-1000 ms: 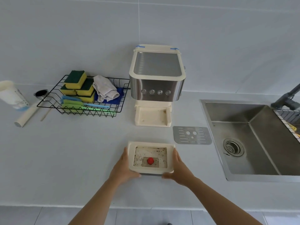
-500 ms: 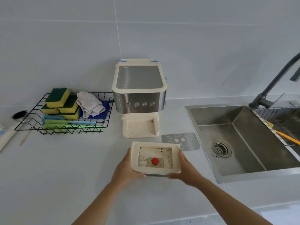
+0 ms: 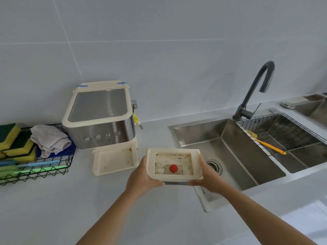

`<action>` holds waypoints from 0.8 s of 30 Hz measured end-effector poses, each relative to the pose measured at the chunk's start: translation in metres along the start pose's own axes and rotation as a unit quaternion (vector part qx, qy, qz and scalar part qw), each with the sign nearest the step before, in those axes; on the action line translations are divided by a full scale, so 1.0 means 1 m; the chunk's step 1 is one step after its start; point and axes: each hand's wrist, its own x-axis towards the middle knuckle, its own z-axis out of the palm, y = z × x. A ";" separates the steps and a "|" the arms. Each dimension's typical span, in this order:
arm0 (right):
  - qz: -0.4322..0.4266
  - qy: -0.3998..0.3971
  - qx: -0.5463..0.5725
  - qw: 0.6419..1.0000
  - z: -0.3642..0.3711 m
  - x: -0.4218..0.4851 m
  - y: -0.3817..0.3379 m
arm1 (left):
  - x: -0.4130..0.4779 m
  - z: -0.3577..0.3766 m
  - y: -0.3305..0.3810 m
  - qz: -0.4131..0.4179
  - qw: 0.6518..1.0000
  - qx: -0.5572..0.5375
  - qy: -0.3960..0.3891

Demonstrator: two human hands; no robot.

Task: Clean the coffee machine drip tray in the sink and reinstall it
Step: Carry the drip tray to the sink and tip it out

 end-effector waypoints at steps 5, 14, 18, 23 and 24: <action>0.001 0.002 0.016 1.000 -0.060 0.019 0.040 | 0.038 0.044 0.046 0.002 1.000 -0.007 0.001; -0.023 -0.035 0.057 0.997 -0.163 0.053 0.106 | 0.090 0.119 0.122 -0.005 0.999 -0.016 0.028; -0.013 -0.049 0.057 0.997 -0.190 0.063 0.127 | 0.106 0.138 0.146 -0.001 0.999 0.001 0.036; -0.008 -0.067 0.076 0.995 -0.206 0.070 0.138 | 0.121 0.148 0.160 -0.004 0.999 0.013 0.031; -0.007 -0.069 0.076 0.995 -0.208 0.072 0.140 | 0.124 0.149 0.162 -0.003 0.999 0.015 0.029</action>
